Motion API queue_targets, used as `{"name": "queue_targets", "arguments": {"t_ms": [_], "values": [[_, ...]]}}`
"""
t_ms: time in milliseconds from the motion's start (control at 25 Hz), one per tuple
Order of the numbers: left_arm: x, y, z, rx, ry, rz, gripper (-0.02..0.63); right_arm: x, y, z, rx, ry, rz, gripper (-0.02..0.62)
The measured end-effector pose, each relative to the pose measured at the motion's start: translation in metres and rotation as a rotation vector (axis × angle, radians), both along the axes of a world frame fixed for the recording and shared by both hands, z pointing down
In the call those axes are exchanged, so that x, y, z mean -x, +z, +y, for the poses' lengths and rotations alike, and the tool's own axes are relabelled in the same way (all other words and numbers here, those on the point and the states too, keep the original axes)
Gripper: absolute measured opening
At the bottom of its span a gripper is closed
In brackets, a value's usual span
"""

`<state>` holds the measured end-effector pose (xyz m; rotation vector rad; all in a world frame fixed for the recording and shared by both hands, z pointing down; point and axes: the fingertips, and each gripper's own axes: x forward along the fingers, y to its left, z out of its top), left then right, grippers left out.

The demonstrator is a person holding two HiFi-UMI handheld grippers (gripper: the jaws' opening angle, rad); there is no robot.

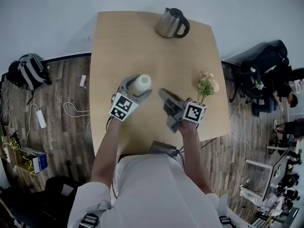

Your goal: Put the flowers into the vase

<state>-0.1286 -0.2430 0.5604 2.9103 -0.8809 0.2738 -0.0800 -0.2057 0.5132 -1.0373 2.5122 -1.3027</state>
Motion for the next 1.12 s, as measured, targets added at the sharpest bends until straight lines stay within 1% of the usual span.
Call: {"name": "queue_targets", "arguments": {"t_ms": [200, 400, 520, 640, 760, 920, 1040, 1120], "values": [[-0.042, -0.011, 0.014, -0.009, 0.030, -0.003, 0.347, -0.043, -0.009, 0.012, -0.020, 0.030, -0.032, 0.025], [-0.100, -0.017, 0.036, -0.008, 0.072, -0.002, 0.347, -0.107, -0.016, 0.026, -0.051, 0.084, -0.082, 0.025], [-0.134, -0.019, 0.049, 0.012, 0.084, -0.003, 0.347, -0.143, -0.027, 0.034, -0.083, 0.102, -0.109, 0.025], [-0.166, -0.023, 0.063, 0.023, 0.095, -0.001, 0.347, -0.179, -0.024, 0.044, -0.073, 0.133, -0.138, 0.025], [-0.195, -0.025, 0.076, 0.023, 0.103, -0.016, 0.347, -0.212, -0.022, 0.055, -0.074, 0.150, -0.161, 0.025], [-0.227, -0.028, 0.093, 0.019, 0.100, -0.038, 0.347, -0.252, -0.019, 0.068, -0.084, 0.170, -0.190, 0.025], [-0.247, -0.029, 0.104, 0.022, 0.096, -0.047, 0.347, -0.274, -0.029, 0.075, -0.138, 0.165, -0.225, 0.025], [-0.258, -0.028, 0.111, 0.025, 0.098, -0.055, 0.347, -0.288, -0.029, 0.079, -0.145, 0.175, -0.244, 0.025]]}}
